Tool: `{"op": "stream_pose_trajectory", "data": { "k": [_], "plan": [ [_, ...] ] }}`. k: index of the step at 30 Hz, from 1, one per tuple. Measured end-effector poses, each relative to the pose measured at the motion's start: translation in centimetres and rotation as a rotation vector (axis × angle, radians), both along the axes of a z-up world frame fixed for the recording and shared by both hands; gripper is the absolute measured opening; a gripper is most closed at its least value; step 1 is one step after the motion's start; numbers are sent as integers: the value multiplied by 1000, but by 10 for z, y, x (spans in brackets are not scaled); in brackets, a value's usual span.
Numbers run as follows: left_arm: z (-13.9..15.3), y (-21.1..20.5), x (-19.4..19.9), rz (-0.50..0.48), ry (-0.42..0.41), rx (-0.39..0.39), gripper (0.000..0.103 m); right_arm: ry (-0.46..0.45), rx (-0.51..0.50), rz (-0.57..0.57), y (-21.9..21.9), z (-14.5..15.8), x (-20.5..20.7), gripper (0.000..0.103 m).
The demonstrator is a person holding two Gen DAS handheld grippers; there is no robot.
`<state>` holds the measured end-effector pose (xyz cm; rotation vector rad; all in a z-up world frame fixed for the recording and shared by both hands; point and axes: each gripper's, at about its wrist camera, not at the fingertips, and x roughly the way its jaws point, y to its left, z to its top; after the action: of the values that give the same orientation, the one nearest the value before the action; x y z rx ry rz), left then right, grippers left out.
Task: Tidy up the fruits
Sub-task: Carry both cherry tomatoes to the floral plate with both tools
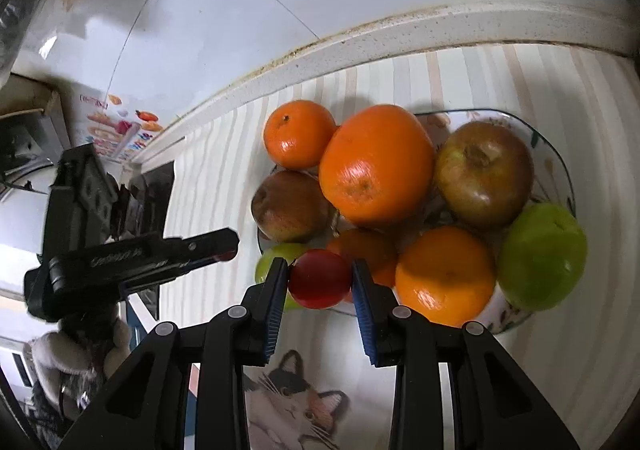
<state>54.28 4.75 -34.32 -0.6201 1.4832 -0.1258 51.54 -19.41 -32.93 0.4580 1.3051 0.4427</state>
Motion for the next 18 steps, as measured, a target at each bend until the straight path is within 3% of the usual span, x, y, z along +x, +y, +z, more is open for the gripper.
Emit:
{"op": "stream_pose_trajectory", "data": {
  "k": [7,18],
  "plan": [
    [-14,0,0,7,19,-26,23,9,-93,45,8,-11,-17,35],
    [-18,-4,4,-22,19,-24,24,-331,-440,118,45,-11,-60,35]
  ]
}}
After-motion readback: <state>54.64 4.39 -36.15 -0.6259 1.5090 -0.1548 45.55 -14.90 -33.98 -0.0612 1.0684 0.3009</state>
